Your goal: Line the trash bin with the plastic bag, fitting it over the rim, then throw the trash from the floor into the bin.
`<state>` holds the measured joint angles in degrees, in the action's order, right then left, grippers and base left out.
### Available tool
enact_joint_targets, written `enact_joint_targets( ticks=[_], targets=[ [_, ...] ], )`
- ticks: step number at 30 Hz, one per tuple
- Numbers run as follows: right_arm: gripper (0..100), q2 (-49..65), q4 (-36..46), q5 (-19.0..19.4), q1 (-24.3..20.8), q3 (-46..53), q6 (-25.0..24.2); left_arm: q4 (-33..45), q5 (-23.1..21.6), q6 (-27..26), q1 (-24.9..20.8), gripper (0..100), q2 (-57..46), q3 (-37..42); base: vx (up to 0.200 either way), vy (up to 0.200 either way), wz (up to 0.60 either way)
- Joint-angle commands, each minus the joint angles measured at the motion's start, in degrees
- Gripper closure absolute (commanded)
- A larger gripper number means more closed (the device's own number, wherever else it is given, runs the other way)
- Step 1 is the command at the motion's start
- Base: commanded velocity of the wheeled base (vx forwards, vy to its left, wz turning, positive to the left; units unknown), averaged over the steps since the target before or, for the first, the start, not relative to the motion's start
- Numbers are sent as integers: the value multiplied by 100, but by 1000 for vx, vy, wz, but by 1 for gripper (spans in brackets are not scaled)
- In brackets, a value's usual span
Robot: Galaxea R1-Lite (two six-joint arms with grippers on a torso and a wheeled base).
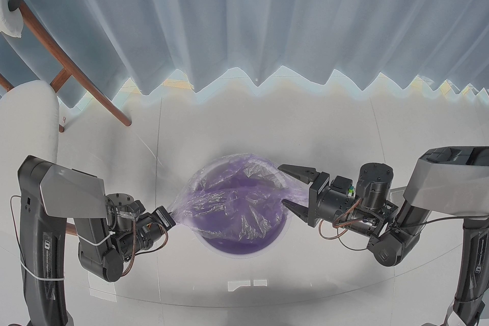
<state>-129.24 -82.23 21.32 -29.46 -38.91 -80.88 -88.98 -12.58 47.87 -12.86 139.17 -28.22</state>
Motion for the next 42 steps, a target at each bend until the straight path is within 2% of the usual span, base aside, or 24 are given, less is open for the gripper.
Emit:
enact_joint_targets(
  ticks=[1, 4, 5, 16, 20, 22, 23, 24, 25, 26, 27, 28, 32, 35, 39, 42],
  targets=[
    [0, -136, 5, 4, 99, -81, -15, -14, 1, 3, 12, 100, -21, 1, 0, 0, 0],
    [0, -180, 93, 4, 143, -125, -33, -5, 1, 3, 12, 100, -21, 1, 0, 0, 0],
    [100, -180, 101, 4, 143, -134, -33, -14, 1, 3, 12, 100, -21, 1, 0, 0, 0],
    [100, -48, 391, 12, 90, -55, 38, -5, -8, 3, 47, 100, 5, -8, 0, 0, 0],
    [100, 40, 409, 12, -15, 235, 635, -14, -8, 3, 47, 100, 14, -8, 0, 0, 0],
    [100, 40, 409, 12, -15, 235, 635, -14, -8, 3, 47, 100, 14, -8, 0, 0, 0],
    [100, 84, 418, 4, -77, 411, 1119, -5, -8, 3, 47, 100, 14, -8, 0, 0, 0],
    [100, 101, 418, 12, -95, 551, 1374, -5, -8, 3, 47, 100, -4, 10, 0, 0, 0],
    [100, 101, 409, 12, -112, 569, 1409, -5, -8, 3, 38, 100, -4, 18, 0, 0, 0],
    [100, 110, 400, 12, -209, 692, 1585, -5, 10, 3, 20, 0, -4, 18, 0, 0, 0],
    [100, 110, 400, 12, -209, 692, 1585, -5, 10, 3, 20, 0, -4, 18, 0, 0, 0],
    [100, 110, 400, 12, -270, 850, 1857, -14, 10, 20, 64, 0, -21, 18, 0, 0, 0],
    [100, 75, 374, 4, -402, 1140, 2402, -5, -69, 99, 231, 0, -171, 27, 0, 0, 0],
    [100, 48, 374, 4, -472, 1263, 2630, -14, -69, 266, 337, 0, -399, 27, 0, 0, 0],
    [100, 31, 365, 4, -481, 1298, 2701, -5, -157, 671, 469, 0, -777, 62, 0, 0, 0],
    [100, -39, 365, 4, -481, 1290, 2710, -5, -359, 741, 521, 0, -1102, 185, 0, 0, 0]
  ],
)
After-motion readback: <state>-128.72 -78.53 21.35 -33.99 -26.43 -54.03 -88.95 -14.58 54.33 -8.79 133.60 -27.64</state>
